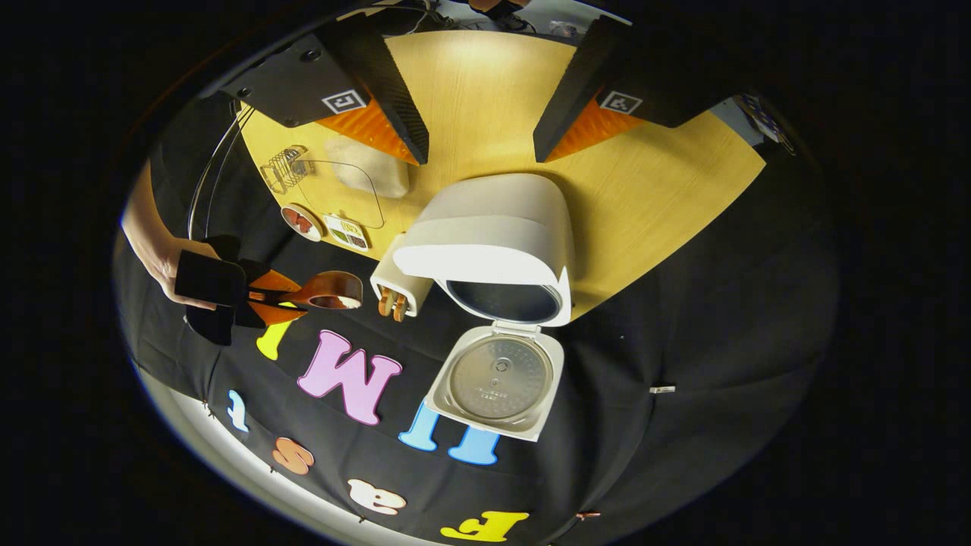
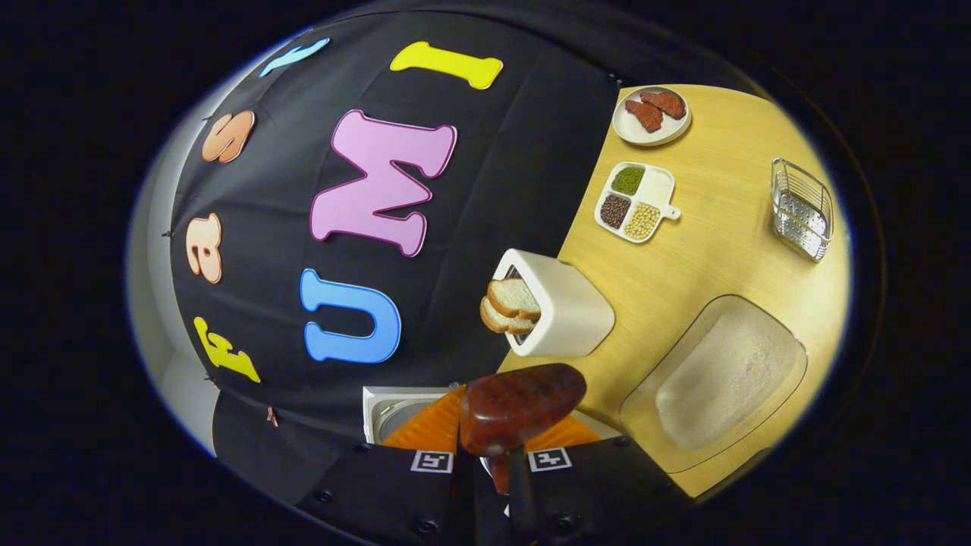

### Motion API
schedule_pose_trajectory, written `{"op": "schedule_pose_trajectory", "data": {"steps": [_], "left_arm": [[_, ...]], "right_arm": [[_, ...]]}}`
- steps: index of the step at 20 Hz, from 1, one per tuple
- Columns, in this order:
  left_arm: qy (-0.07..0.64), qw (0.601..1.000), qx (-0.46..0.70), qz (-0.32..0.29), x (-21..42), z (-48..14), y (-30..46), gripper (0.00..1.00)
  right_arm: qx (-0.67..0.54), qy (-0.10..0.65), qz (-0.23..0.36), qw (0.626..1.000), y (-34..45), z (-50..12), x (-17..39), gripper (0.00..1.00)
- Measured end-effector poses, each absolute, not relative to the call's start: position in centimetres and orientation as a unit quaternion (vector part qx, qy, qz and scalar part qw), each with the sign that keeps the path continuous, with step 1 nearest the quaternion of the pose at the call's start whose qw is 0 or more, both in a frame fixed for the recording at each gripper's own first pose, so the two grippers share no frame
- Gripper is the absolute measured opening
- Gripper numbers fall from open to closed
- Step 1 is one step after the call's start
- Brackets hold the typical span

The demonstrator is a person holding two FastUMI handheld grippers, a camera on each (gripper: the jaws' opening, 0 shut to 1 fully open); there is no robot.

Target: Close the left gripper, press the button to open the rice cooker; take a wooden spoon from the chopstick holder with the right hand, scoop a spoonful of rice and pour it into the rice cooker, then put the wooden spoon back into the chopstick holder.

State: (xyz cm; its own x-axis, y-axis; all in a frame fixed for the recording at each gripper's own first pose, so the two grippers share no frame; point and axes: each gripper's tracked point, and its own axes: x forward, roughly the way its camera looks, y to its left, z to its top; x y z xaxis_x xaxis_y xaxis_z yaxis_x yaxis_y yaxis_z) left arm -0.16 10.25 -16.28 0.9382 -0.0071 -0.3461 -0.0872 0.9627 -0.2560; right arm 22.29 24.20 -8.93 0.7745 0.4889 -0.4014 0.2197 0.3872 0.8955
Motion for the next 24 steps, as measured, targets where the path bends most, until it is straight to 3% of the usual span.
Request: {"op": "schedule_pose_trajectory", "data": {"steps": [8,11,18,24], "left_arm": [[0.170,0.973,-0.148,0.050,-0.4,-15.9,13.8,0.96],[0.176,0.972,-0.147,0.059,-0.5,-16.2,14.8,0.96],[0.183,0.967,-0.156,0.080,-0.3,-16.8,16.5,0.96],[0.177,0.967,-0.165,0.081,-0.3,-16.3,16.9,0.96]], "right_arm": [[0.541,0.360,0.126,0.749,34.9,-8.9,23.2,0.21],[0.523,0.360,0.142,0.759,38.3,-8.9,23.8,0.21],[0.384,0.297,0.183,0.855,43.7,-8.1,25.9,0.21],[0.268,0.250,0.230,0.901,47.8,-8.0,25.9,0.20]]}}
